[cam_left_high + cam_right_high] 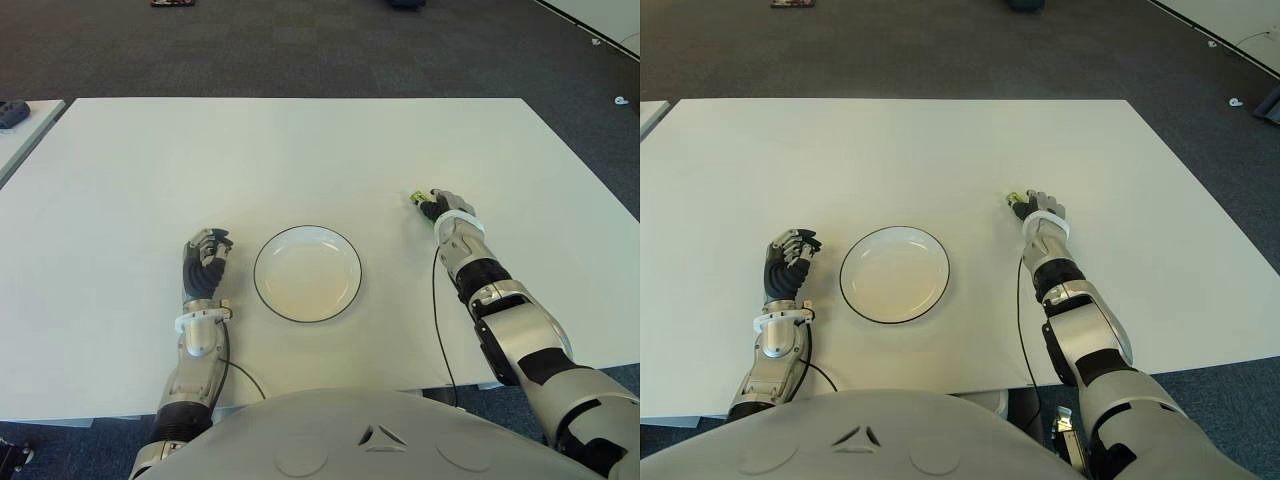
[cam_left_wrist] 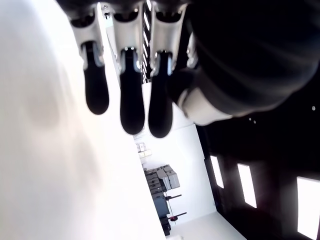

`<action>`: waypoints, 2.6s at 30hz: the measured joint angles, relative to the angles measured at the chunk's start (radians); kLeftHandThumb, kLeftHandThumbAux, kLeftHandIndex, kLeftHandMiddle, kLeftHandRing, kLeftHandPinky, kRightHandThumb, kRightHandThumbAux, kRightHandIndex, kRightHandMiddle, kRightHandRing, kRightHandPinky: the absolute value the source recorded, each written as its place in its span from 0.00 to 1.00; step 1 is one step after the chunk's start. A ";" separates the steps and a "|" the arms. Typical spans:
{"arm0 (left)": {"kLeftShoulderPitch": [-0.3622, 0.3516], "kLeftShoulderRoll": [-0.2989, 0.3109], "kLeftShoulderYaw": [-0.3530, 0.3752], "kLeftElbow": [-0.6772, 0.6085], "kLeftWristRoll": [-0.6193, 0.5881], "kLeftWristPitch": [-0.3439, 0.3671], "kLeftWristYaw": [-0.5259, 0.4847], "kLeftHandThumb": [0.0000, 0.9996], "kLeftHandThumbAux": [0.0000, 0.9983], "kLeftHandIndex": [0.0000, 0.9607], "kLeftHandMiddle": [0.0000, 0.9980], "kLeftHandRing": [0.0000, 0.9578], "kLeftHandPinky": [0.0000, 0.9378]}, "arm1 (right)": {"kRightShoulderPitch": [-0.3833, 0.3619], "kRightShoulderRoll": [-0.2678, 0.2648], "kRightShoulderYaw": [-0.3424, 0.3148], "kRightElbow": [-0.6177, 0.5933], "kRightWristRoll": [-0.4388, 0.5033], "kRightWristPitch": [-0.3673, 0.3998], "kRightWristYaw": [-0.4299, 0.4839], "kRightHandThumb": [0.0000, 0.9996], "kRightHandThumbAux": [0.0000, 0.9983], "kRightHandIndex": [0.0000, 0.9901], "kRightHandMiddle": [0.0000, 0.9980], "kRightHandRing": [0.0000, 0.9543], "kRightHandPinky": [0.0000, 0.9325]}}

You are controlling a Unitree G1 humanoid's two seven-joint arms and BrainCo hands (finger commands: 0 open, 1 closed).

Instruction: Put the toothpaste on the table into the plate.

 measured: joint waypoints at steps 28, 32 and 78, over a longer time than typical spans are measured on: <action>0.010 -0.004 0.000 -0.023 -0.019 0.013 -0.001 0.70 0.72 0.44 0.52 0.53 0.51 | 0.158 -0.037 0.129 -0.222 -0.091 0.103 -0.004 0.55 0.15 0.00 0.00 0.00 0.00; 0.015 -0.005 -0.001 -0.032 -0.018 0.019 -0.001 0.70 0.72 0.44 0.52 0.53 0.51 | 0.161 -0.037 0.145 -0.217 -0.105 0.103 -0.016 0.56 0.15 0.00 0.00 0.00 0.00; 0.043 -0.007 0.006 -0.075 -0.002 0.068 -0.002 0.70 0.72 0.44 0.52 0.53 0.51 | 0.269 0.052 0.046 -0.308 -0.089 0.105 -0.299 0.67 0.67 0.41 0.40 0.45 0.52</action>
